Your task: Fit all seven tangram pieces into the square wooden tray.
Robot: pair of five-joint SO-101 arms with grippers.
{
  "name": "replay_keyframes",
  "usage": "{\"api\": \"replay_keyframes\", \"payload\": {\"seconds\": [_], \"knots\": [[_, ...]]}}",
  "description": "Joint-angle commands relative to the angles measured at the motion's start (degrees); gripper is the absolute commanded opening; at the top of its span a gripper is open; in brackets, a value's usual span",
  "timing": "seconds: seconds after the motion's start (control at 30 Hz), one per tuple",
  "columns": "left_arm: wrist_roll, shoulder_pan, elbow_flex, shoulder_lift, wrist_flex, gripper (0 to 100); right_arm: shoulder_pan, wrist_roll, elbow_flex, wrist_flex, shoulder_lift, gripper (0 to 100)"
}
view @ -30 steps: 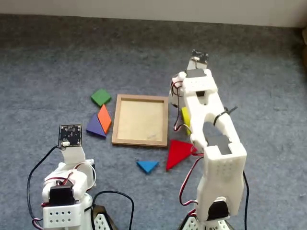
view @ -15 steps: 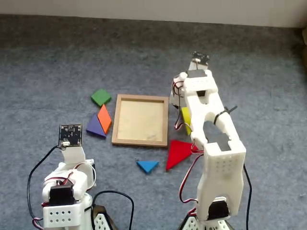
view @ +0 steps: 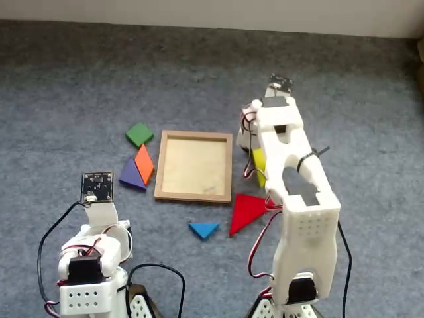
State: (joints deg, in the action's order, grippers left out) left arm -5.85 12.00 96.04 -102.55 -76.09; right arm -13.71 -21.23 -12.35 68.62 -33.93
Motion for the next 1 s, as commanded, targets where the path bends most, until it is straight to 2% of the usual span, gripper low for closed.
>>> {"api": "replay_keyframes", "payload": {"seconds": [0.0, 0.23, 0.37, 0.5, 0.7, 0.97], "knots": [[0.44, 0.48, 1.19, -0.75, -0.26, 1, 1.80, -0.18, -2.59, 0.75, -0.92, 28.5], [0.44, 0.48, 1.19, -0.75, -0.26, 1, 2.24, -0.09, -2.77, 3.82, -1.19, 28.2], [0.44, 0.48, 1.19, -0.75, -0.26, 1, 2.24, 3.60, -5.05, 7.25, -1.19, 28.1], [0.44, 0.48, 1.19, -0.75, -0.26, 1, 2.24, 4.13, -9.71, 12.62, -1.19, 28.1], [0.44, 0.48, 1.19, -0.75, -0.26, 1, 1.98, 10.55, -12.79, 18.95, -1.19, 28.1], [0.44, 0.48, 1.19, -0.75, -0.26, 1, 2.07, 12.92, -15.16, 21.41, -1.27, 28.3]]}}
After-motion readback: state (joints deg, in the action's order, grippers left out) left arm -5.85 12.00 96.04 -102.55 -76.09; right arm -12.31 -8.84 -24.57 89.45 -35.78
